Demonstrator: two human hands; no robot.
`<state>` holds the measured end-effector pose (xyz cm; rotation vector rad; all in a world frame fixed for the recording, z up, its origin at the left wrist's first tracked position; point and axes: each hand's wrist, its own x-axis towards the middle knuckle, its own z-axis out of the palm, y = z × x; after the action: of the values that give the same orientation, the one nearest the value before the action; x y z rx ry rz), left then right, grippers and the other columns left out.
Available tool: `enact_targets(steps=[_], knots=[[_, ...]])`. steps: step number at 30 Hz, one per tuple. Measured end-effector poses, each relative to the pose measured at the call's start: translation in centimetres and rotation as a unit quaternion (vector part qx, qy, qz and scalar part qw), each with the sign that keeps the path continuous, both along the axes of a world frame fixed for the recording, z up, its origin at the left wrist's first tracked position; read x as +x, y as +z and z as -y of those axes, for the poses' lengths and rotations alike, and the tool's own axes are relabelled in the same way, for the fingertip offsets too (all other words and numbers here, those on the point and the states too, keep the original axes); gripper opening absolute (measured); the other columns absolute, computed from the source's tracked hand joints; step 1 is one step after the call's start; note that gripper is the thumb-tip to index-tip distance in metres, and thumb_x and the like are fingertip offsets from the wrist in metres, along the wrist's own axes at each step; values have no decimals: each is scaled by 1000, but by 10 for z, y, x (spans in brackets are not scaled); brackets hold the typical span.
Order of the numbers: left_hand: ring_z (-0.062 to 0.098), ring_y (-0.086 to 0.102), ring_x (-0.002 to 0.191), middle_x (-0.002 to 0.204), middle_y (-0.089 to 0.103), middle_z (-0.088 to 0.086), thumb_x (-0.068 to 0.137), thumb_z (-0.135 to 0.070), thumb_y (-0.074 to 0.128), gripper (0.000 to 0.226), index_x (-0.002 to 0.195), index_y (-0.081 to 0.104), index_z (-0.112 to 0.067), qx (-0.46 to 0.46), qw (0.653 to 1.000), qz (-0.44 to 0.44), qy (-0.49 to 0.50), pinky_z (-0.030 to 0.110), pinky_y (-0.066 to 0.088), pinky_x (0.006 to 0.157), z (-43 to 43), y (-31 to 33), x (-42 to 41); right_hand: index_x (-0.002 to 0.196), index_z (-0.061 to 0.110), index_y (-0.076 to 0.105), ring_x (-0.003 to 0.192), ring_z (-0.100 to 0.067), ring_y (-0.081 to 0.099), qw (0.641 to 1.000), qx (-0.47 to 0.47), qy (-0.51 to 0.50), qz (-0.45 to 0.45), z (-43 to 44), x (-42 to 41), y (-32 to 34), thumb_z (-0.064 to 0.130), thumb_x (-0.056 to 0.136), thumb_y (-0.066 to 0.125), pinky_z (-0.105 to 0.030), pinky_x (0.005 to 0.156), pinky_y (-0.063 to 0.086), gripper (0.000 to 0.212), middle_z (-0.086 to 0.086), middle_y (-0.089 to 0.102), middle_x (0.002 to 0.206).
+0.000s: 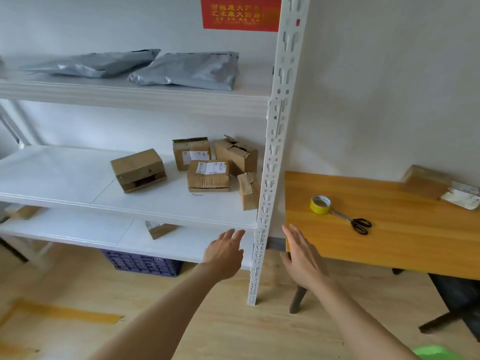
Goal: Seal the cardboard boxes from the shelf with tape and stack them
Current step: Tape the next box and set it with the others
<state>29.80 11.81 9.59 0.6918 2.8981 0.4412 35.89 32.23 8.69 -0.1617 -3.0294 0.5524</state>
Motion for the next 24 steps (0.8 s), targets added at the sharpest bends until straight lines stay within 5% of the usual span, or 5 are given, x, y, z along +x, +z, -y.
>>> enact_targets(steps=[8,16,24], knots=[[25,40,131,151,32,2,95,-27,49,60,149,22,-22,45,994,51,87,41,46,95,117,-14,-58,156,22,6,148,-23,20,996,-51,31,62,98,-73,-14,32,100,49,-41,111,37,71,1,1,164],[27,44,129,148,36,9,99,-26,44,51,147,26,-21,99,981,104,128,37,41,92,205,-39,-167,155,28,10,148,-18,17,982,-160,-40,91,157,-173,-20,42,97,53,-41,115,27,73,6,7,163],[25,52,110,140,46,11,100,-32,41,49,147,27,-21,237,917,227,225,31,41,82,200,-45,-266,154,28,15,146,-21,21,956,-253,-106,108,158,-264,-26,44,93,60,-41,113,25,77,2,16,161]])
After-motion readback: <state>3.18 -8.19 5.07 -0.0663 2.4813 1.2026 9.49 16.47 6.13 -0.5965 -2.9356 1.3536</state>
